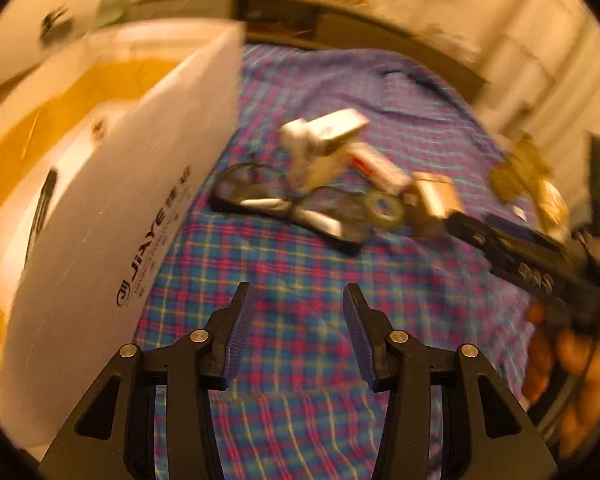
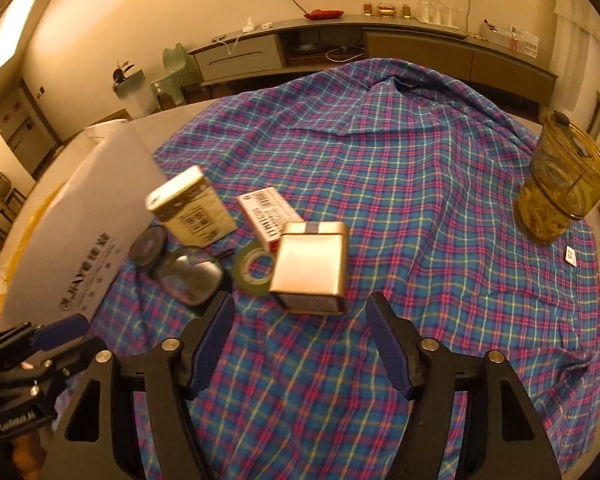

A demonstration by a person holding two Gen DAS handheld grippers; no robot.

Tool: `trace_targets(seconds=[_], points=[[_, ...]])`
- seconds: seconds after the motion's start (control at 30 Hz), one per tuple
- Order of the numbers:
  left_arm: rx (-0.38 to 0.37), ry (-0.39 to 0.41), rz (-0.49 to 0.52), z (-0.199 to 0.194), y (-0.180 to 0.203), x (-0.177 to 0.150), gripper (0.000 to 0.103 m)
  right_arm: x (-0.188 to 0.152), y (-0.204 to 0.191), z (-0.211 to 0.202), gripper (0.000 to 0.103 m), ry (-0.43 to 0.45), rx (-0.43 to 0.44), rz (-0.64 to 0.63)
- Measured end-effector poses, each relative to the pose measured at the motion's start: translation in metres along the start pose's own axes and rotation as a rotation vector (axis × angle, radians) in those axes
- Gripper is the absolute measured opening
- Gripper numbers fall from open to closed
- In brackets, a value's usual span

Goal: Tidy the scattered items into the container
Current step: 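Move both open grippers over the remaining items on the plaid cloth, then grasp the black eyeglasses with the left gripper while the right gripper grasps the gold tin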

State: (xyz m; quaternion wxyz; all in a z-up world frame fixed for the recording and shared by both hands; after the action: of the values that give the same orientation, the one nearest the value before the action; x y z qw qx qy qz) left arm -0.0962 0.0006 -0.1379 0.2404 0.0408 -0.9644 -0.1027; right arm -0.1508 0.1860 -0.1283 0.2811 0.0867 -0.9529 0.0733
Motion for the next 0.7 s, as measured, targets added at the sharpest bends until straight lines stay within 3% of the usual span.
trace_targets(seconds=[0.07,0.27,0.43,0.47,0.5,0.6,0.67,0.7], points=[[-0.041,0.011,-0.032,0.011,0.000,0.011,0.052,0.006,-0.002,0.005,0.073,0.014,-0.008,-0.032],[0.025,0.007,-0.148,0.047,-0.020,0.037,0.054,0.015,-0.006,0.025,0.077,0.023,-0.093,-0.143],[0.007,0.015,-0.208,0.063,-0.024,0.045,0.063,0.017,-0.012,0.041,0.077,0.002,-0.093,-0.184],[-0.001,0.015,-0.217,0.063,-0.023,0.046,0.063,0.016,-0.013,0.044,0.076,-0.010,-0.080,-0.189],[-0.011,0.014,-0.229,0.065,-0.023,0.047,0.063,0.015,-0.014,0.048,0.067,-0.022,-0.064,-0.190],[-0.014,0.029,-0.236,0.071,-0.019,0.050,0.064,0.013,-0.013,0.048,0.053,-0.013,-0.108,-0.205],[-0.028,0.035,-0.222,0.078,-0.015,0.053,0.062,0.013,-0.011,0.048,0.052,-0.019,-0.082,-0.181],[-0.051,0.031,-0.203,0.080,-0.010,0.052,0.056,0.012,-0.010,0.046,0.052,-0.021,-0.068,-0.171]])
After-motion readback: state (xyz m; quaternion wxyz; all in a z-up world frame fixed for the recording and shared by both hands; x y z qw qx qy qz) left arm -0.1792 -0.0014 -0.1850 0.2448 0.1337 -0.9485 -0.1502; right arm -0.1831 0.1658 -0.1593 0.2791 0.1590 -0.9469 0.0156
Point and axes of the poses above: each gripper's, at about its wrist camera, not at the fingertips, and z roughly the way its jaws point, y to its right, x to its top, the point moved 6 cm from there along z, roughly the way its jaws point
